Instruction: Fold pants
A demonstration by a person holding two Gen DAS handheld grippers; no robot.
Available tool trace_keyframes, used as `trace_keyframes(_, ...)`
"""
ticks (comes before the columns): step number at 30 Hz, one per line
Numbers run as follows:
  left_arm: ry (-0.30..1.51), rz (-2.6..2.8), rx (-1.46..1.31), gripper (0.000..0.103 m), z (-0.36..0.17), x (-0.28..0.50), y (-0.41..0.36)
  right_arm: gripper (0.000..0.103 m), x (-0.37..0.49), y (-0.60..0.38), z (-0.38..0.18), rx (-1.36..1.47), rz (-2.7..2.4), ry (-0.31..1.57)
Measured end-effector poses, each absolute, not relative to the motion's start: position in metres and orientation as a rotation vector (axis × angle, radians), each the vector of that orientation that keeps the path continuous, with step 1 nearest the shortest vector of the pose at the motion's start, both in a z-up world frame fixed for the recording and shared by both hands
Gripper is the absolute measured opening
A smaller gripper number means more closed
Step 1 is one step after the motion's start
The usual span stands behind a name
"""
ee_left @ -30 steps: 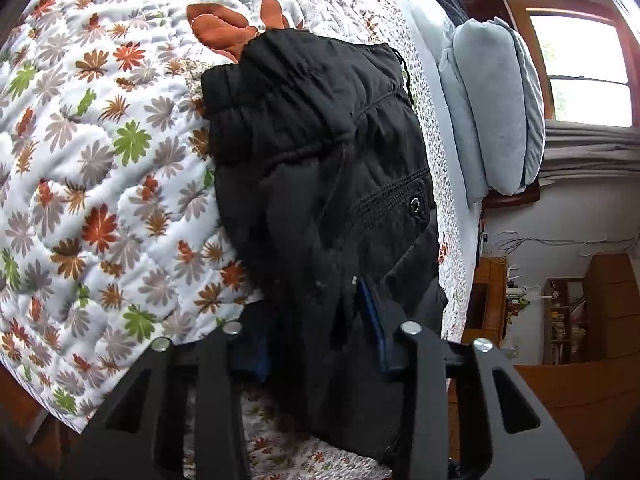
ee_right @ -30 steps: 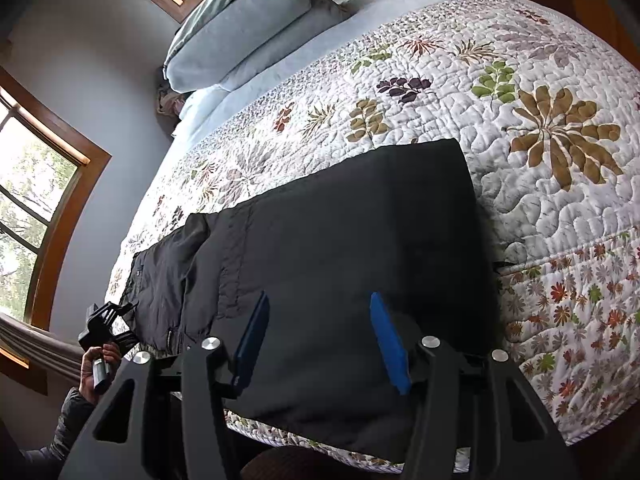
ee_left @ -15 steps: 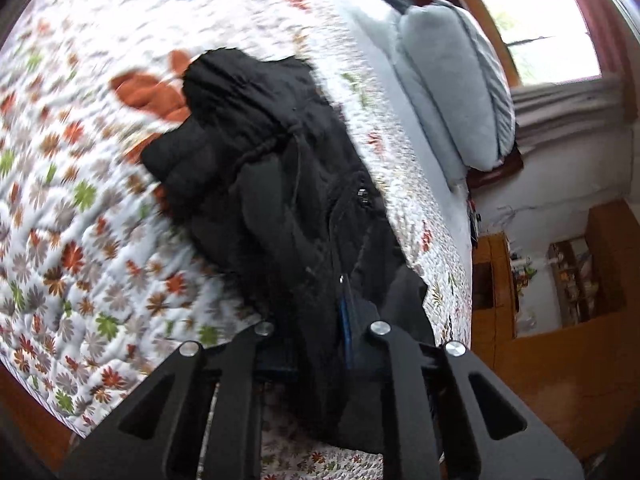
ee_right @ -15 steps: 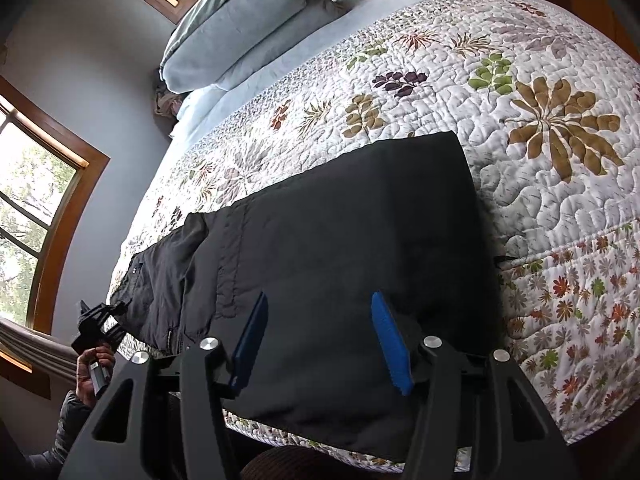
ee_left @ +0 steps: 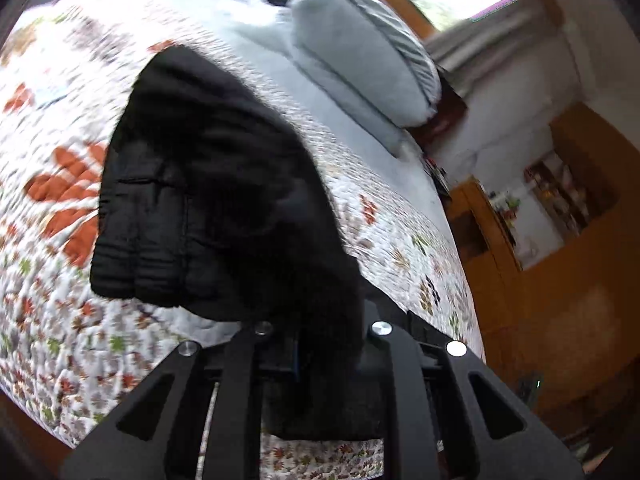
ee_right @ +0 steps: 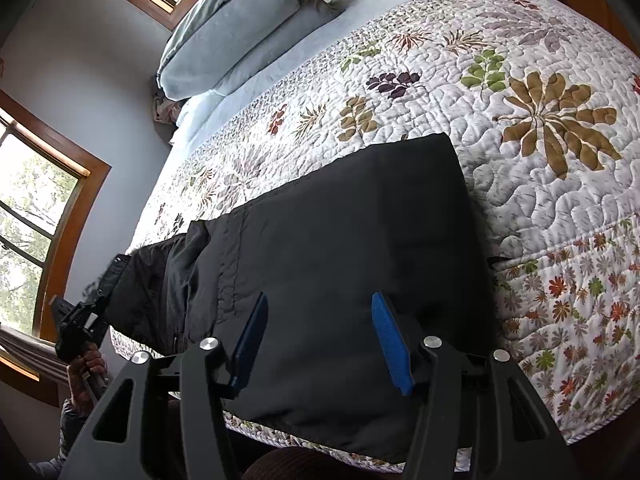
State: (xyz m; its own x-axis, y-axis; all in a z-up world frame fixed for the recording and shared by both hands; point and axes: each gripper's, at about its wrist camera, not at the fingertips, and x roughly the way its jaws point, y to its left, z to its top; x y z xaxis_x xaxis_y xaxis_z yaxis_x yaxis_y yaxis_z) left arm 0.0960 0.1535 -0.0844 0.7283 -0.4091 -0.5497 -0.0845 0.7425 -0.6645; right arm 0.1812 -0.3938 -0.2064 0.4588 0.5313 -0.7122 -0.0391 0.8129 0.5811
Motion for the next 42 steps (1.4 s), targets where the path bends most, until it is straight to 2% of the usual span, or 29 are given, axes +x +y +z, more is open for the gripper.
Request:
trace_keyframes(11, 0.731, -0.376, -0.551, 0.015, -0.054, 0.099, 0.068, 0.055, 0.183, -0.397, -0.208, 0.545, 0.383, 1.036)
trace_keyframes(24, 0.816, -0.452, -0.268, 0.017, -0.081, 0.120, -0.040, 0.057, 0.188, -0.393, -0.199, 0.564, 0.429, 1.007)
trace_keyframes(26, 0.841, -0.452, -0.185, 0.019, -0.090, 0.122, -0.059, 0.059, 0.191, -0.389, -0.196, 0.584, 0.451, 1.003)
trace_keyframes(28, 0.867, -0.452, -0.121, 0.020, -0.100, 0.125, -0.076, 0.067, 0.195, -0.386, -0.194, 0.620, 0.470, 1.003)
trace_keyframes(32, 0.900, -0.448, -0.014, 0.022, -0.120, 0.123, -0.104, 0.071, 0.206, -0.380, -0.198, 0.752, 0.544, 1.010)
trace_keyframes(34, 0.912, -0.441, 0.034, 0.023, -0.127, 0.123, -0.117, 0.081, 0.213, -0.376, -0.203, 0.823, 0.580, 1.029)
trace_keyframes(42, 0.904, -0.421, 0.239, 0.026, -0.141, 0.120, -0.157, 0.087, 0.242, -0.344, -0.219, 0.866, 0.640, 1.112)
